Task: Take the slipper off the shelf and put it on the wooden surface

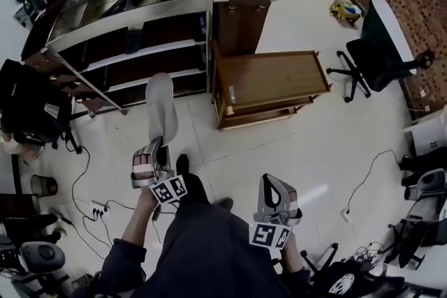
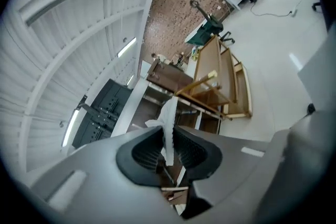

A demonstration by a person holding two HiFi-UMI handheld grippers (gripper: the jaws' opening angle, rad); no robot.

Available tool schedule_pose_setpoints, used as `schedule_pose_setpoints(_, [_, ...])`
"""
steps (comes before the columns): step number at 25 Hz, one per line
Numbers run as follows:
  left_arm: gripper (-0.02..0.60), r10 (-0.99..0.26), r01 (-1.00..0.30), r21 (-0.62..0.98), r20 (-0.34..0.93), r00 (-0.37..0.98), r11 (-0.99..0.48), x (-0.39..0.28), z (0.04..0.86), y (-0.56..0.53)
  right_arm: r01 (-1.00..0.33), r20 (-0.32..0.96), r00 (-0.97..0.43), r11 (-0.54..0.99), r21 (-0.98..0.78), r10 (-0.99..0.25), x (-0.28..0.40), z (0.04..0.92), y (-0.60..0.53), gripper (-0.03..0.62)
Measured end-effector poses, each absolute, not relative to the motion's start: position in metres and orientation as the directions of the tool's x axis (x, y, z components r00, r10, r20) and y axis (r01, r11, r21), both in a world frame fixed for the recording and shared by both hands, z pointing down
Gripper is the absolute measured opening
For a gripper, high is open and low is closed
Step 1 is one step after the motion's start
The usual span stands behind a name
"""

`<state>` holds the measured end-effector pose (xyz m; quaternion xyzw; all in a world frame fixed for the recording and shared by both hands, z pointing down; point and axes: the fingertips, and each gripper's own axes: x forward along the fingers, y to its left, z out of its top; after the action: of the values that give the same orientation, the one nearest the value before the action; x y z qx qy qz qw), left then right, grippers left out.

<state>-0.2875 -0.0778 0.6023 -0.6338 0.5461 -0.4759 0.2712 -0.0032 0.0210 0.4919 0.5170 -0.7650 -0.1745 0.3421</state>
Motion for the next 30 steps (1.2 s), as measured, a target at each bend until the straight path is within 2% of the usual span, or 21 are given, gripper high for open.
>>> schedule_pose_setpoints(6, [0.080, -0.940, -0.399, -0.852, 0.290, 0.178, -0.338, -0.120, 0.580, -0.099, -0.746, 0.316, -0.065, 0.257, 0.615, -0.946, 0.093, 0.483, 0.057, 0.002])
schedule_pose_setpoints(9, [0.080, -0.910, -0.343, -0.847, 0.338, 0.242, -0.405, -0.060, 0.597, -0.125, -0.773, 0.323, 0.026, 0.186, 0.607, -0.946, 0.132, 0.487, 0.071, 0.002])
schedule_pose_setpoints(12, [0.080, -0.878, -0.300, -0.830, 0.403, 0.260, -0.470, -0.003, 0.629, -0.159, -0.788, 0.341, 0.124, 0.116, 0.604, -0.932, 0.187, 0.497, 0.080, 0.002])
schedule_pose_setpoints(16, [0.081, -0.859, -0.279, -0.813, 0.472, 0.198, -0.511, 0.053, 0.668, -0.214, -0.801, 0.371, 0.179, 0.084, 0.592, -0.911, 0.267, 0.508, 0.069, 0.002])
schedule_pose_setpoints(19, [0.081, -0.829, -0.285, -0.779, 0.537, 0.158, -0.559, 0.083, 0.698, -0.253, -0.807, 0.403, 0.172, 0.106, 0.581, -0.899, 0.310, 0.512, 0.040, 0.002])
schedule_pose_setpoints(23, [0.081, -0.772, -0.316, -0.713, 0.624, 0.123, -0.626, 0.109, 0.746, -0.305, -0.803, 0.448, 0.088, 0.202, 0.560, -0.890, 0.345, 0.515, -0.033, 0.002])
schedule_pose_setpoints(30, [0.124, -0.560, -0.469, -0.442, 0.816, 0.142, -0.765, 0.132, 0.809, -0.336, -0.747, 0.501, -0.079, 0.384, 0.543, -0.862, 0.371, 0.515, -0.153, 0.002])
